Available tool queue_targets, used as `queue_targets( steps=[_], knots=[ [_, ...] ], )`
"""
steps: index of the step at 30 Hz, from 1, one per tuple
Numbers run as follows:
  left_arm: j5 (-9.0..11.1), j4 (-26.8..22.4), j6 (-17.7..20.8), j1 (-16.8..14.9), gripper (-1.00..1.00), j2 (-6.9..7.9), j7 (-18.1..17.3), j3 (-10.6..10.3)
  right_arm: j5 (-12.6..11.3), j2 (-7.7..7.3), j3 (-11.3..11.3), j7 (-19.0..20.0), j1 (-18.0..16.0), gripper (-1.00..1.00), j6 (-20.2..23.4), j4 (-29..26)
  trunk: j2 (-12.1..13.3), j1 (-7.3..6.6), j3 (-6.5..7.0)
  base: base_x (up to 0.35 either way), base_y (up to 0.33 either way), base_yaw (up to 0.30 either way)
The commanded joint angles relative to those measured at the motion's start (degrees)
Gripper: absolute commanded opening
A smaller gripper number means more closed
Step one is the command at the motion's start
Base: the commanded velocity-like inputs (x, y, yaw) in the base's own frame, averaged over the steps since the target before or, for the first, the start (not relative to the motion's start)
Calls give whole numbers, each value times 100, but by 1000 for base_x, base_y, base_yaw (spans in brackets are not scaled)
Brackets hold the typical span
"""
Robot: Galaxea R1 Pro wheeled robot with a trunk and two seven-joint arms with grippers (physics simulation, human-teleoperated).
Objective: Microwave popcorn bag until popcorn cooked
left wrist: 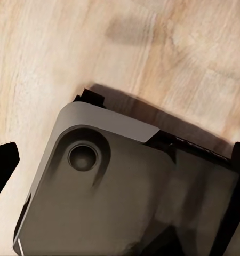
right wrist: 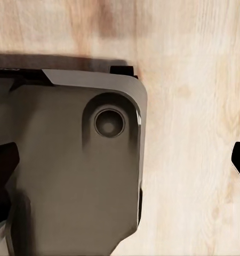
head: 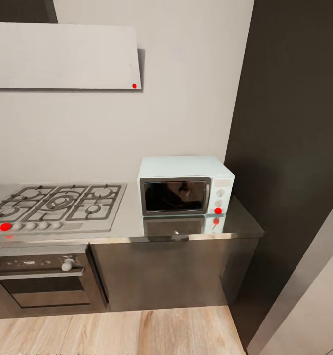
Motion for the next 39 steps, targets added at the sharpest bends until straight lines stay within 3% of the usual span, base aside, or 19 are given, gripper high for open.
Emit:
queue_targets(
  steps=[1,10,34,39],
  knots=[
    [55,10,-18,-5,100,0,-26,-48,59,-2,-50,13,-6,100,-36,18,-5,0,-7,0,-55,221],
    [58,10,-18,-5,100,1,-26,-47,59,-8,-53,12,-4,100,-46,18,-5,0,-7,0,-6,241],
    [57,5,-10,-5,100,-1,-26,-51,78,3,-52,12,-7,100,-71,12,-5,0,-7,0,0,4],
    [114,1,20,-5,100,28,-39,-40,121,13,-46,58,-7,100,-90,-204,-5,0,-7,0,0,0]
  ],
)
